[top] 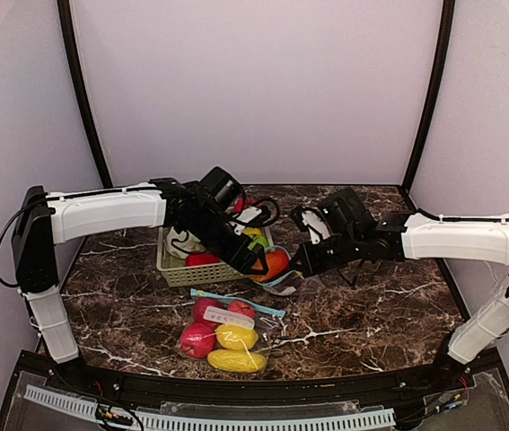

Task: Place the food in the zip-top bag and seal the zipper
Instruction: Place the fake fruit in the zipper food storage bag, then adjust the fake fruit in the zipper food storage bag.

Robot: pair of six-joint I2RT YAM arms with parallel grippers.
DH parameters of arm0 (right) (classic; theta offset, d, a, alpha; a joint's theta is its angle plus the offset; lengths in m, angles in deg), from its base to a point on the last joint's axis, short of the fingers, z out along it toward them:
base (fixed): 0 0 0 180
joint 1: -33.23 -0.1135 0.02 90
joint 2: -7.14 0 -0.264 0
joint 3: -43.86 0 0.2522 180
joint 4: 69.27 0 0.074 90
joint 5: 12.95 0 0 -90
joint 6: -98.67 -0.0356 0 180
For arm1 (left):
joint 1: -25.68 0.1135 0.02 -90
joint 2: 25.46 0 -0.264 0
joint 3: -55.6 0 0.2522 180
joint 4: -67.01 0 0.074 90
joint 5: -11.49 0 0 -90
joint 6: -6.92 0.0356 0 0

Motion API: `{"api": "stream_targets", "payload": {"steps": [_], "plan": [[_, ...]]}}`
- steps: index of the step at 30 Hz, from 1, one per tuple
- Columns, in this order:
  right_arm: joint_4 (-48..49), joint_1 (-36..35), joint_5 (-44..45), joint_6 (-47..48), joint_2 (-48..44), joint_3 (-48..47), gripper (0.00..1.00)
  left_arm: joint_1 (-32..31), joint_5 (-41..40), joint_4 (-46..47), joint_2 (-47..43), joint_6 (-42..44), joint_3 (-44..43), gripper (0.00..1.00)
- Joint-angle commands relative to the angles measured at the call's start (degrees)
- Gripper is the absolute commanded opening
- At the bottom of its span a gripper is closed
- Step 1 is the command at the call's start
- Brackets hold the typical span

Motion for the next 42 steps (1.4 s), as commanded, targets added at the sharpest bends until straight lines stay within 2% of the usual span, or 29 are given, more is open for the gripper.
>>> {"api": "stream_targets", "payload": {"steps": [1, 5, 10, 16, 23, 30, 32, 38, 42], "plan": [[2.1, 0.39, -0.92, -0.09, -0.17, 0.05, 0.0, -0.06, -3.22, 5.97, -6.88, -5.1, 6.61, 0.89], [2.51, 0.43, -1.26, -0.55, -0.17, 0.12, 0.0, 0.27, -3.27, 12.41, -10.68, -11.68, 14.3, 0.86], [3.1, 0.46, -1.89, -0.92, -0.02, 0.36, 0.0, 1.73, 1.57, 29.0, -14.04, -24.37, 25.42, 0.67], [3.41, 0.43, -2.33, -1.31, -0.21, 0.52, 0.0, 1.95, 4.47, 41.75, -13.08, -32.38, 29.49, 0.57], [3.66, 0.44, -2.16, -1.59, -1.05, 1.11, 0.0, 2.54, 4.6, 43.82, -11.4, -34.71, 30.45, 0.48], [4.03, 0.39, -2.41, -1.41, -0.83, 1.11, 0.0, 2.57, 5.08, 42.38, -10.04, -34.33, 29.2, 0.45], [4.09, 0.39, -2.37, -1.45, -0.87, 1.16, 0.0, 2.57, 4.1, 39.93, -10.23, -33.2, 28.64, 0.46], [4.22, 0.43, -2.18, -1.37, -1.27, 1.45, 0.0, 2.57, 0.62, 35.54, -12.51, -31.18, 29.61, 0.59], [4.4, 0.43, -2.58, -1.37, -0.91, 1.27, 0.0, 2.57, 2.51, 38.67, -12.18, -32.67, 31.3, 0.58]]}}
